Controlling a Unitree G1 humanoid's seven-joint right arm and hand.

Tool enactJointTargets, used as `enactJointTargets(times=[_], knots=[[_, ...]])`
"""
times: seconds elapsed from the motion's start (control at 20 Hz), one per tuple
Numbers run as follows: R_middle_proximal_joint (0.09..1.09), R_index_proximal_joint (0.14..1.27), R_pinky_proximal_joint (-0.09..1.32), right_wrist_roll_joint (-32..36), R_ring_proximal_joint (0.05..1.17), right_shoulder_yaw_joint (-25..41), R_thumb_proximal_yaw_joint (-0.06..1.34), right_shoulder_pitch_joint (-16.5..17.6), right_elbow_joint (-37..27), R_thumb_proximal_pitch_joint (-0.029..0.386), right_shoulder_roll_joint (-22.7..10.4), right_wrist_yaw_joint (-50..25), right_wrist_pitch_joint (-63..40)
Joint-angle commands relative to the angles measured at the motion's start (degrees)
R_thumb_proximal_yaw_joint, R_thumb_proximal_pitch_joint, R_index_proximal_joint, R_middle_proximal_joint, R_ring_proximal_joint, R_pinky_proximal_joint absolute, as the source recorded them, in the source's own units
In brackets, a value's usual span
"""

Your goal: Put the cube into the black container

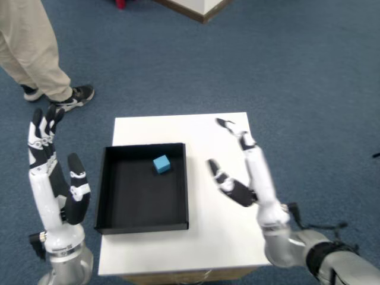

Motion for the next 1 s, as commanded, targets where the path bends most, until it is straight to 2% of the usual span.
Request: enactJointTargets(times=[0.05,0.1,0.2,0.3,0.55,1.0], knots=[[0.23,0.25,0.19,4.97,0.26,-2.66,0.37,-0.74,2.42,0.192,-0.98,-1.45,-6.92],[0.23,0.25,0.18,6.93,0.25,-2.88,0.31,-0.31,3.5,0.188,-0.38,-0.49,-9.17],[0.2,0.24,0.16,10.25,0.24,-2.88,0.15,0.24,5.39,0.153,0.77,1.9,-12.79],[0.18,0.22,0.14,12.86,0.23,-2.67,0.1,0.27,6.99,0.144,1.64,4.38,-14.8],[0.15,0.2,0.11,17.63,0.2,-2.05,0.0,0.65,8.6,0.145,3.11,9.13,-17.59],[0.14,0.18,0.1,26.67,0.19,-1.75,-0.02,2.24,10.05,0.139,4.38,17.97,-15.54]])
